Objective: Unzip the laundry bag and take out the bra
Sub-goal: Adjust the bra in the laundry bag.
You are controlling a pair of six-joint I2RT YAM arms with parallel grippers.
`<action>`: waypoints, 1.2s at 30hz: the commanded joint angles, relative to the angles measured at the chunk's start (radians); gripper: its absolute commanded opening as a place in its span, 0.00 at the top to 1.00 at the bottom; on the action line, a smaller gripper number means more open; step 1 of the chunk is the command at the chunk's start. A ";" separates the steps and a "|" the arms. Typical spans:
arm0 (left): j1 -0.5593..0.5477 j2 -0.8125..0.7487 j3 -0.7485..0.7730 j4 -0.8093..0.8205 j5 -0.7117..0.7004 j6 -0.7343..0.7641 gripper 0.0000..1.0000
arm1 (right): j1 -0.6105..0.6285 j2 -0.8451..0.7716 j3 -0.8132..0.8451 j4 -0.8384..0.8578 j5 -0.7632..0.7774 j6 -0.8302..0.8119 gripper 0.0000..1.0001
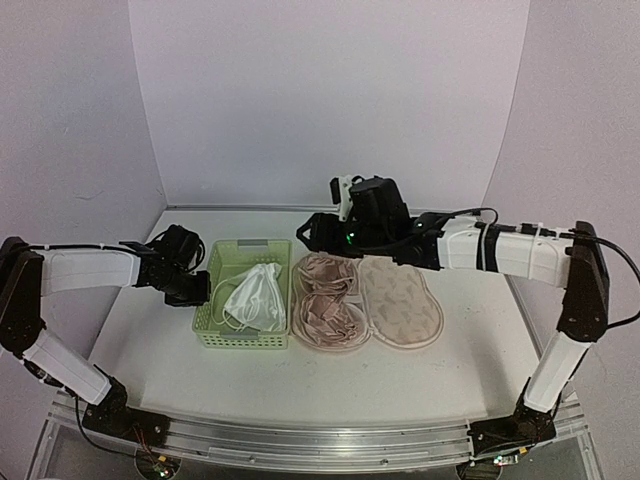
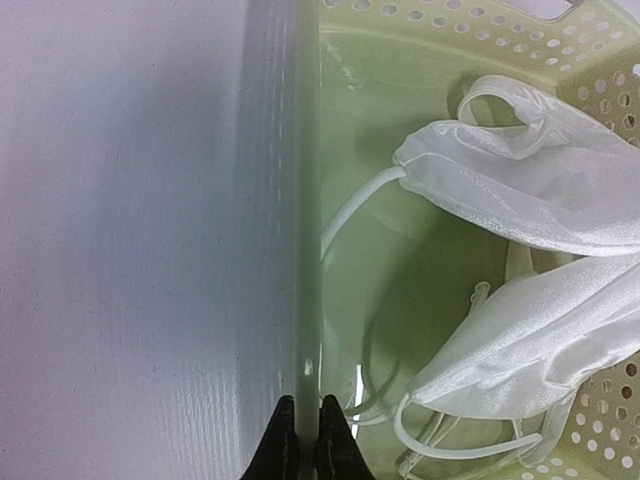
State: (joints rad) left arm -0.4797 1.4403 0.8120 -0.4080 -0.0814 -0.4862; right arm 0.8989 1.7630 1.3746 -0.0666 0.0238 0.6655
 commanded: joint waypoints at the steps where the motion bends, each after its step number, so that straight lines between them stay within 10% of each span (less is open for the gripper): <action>1: -0.003 0.020 0.036 0.025 -0.022 0.029 1.00 | -0.077 -0.093 -0.123 -0.024 0.036 -0.072 0.36; 36: -0.002 0.037 0.043 0.003 -0.017 0.023 1.00 | -0.203 0.255 -0.162 0.180 -0.255 0.243 0.34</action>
State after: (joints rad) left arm -0.4797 1.4616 0.8318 -0.4103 -0.0849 -0.4706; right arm 0.7006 1.9961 1.1595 0.0418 -0.2066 0.8764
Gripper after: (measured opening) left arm 0.046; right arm 0.660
